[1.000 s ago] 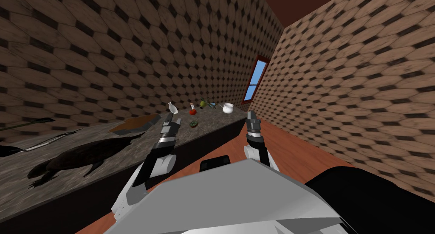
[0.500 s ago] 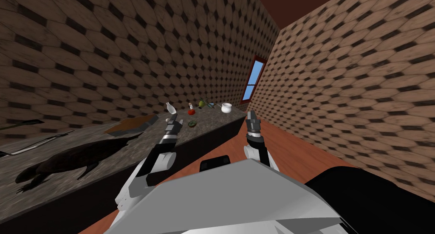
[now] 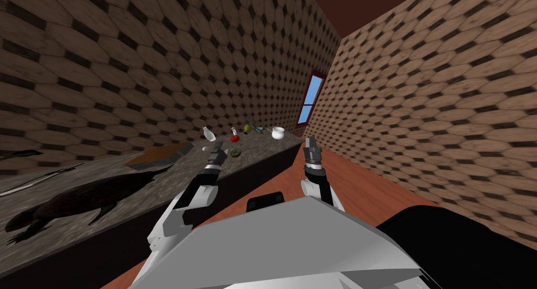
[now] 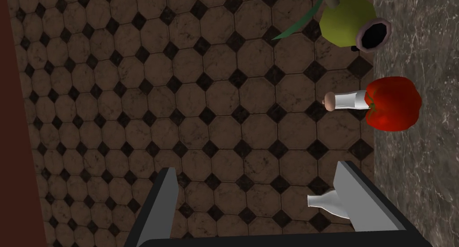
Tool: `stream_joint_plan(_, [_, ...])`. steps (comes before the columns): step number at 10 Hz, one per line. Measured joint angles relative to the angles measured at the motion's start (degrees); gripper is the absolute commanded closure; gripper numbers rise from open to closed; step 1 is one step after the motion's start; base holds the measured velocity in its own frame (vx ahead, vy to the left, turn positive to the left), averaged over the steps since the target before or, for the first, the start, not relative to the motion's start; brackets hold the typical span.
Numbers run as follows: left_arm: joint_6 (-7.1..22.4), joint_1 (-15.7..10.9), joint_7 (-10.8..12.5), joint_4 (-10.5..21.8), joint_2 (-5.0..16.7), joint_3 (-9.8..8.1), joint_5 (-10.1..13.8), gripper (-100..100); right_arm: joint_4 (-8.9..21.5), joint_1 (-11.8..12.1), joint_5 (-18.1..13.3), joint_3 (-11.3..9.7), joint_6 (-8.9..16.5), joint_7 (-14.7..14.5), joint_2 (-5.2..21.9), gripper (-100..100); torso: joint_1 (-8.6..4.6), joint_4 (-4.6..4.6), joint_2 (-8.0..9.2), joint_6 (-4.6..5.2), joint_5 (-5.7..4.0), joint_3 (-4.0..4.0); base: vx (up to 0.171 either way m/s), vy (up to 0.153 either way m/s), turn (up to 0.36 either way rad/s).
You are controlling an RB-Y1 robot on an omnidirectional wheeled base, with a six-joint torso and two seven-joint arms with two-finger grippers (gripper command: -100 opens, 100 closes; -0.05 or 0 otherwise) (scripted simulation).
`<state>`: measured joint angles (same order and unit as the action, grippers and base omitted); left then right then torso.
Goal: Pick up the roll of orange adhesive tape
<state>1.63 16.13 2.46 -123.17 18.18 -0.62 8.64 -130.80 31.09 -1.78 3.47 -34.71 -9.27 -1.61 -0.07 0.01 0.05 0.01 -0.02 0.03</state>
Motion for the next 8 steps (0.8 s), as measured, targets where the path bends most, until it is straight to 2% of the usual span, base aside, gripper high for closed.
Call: stream_joint_plan(8, [12.7, -4.2, 2.0, 3.5, 3.0, -0.6, 2.4, -100, 0.0, 0.0, 0.0, 0.0, 0.0, 0.0, 0.0, 0, 0.06, 0.0, -0.02, -0.04, 0.01, -0.01, -0.013, -0.014, -0.043])
